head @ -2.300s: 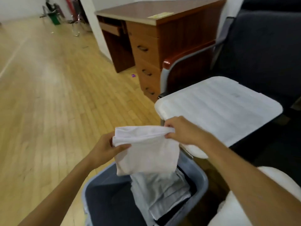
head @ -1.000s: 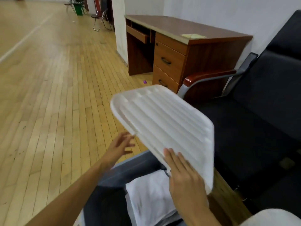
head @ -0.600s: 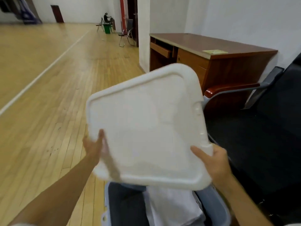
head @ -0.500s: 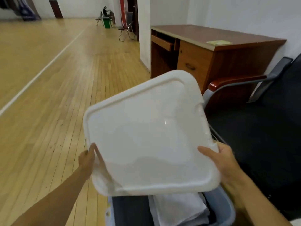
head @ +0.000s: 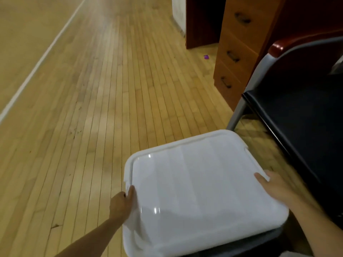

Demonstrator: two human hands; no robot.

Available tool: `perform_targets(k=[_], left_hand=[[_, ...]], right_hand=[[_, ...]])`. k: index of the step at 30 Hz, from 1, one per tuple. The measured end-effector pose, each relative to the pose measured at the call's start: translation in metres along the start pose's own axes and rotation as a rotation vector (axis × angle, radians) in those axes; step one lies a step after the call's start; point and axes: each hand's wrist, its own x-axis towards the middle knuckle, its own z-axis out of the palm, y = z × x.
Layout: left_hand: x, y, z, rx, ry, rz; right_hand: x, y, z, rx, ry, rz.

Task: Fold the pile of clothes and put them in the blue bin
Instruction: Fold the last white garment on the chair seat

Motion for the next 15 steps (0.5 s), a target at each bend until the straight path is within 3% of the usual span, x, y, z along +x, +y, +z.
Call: perform_targets(k=[3, 10, 13, 15], left_hand=[[-0.007, -0.015, 0.005, 0.15, 0.037, 0.005], [-0.036, -0.027, 0.015, 0.259, -0.064, -0.014], [-0.038, -0.022, 0.016, 0.2, -0.095, -0.012], [-0.037, -0.024, 0.018, 0.141, -0.072, -0.041]], right_hand=[[0.018, 0.025, 0.011, -0.051, -0.072, 0.03], [0.049, 0.052, 0.028, -0.39, 0.133, 0.112], [0.054, 0.057, 0.03, -0.336, 0.102, 0.159], [0.056, 0.059, 0.032, -0.167, 0.04, 0.166]])
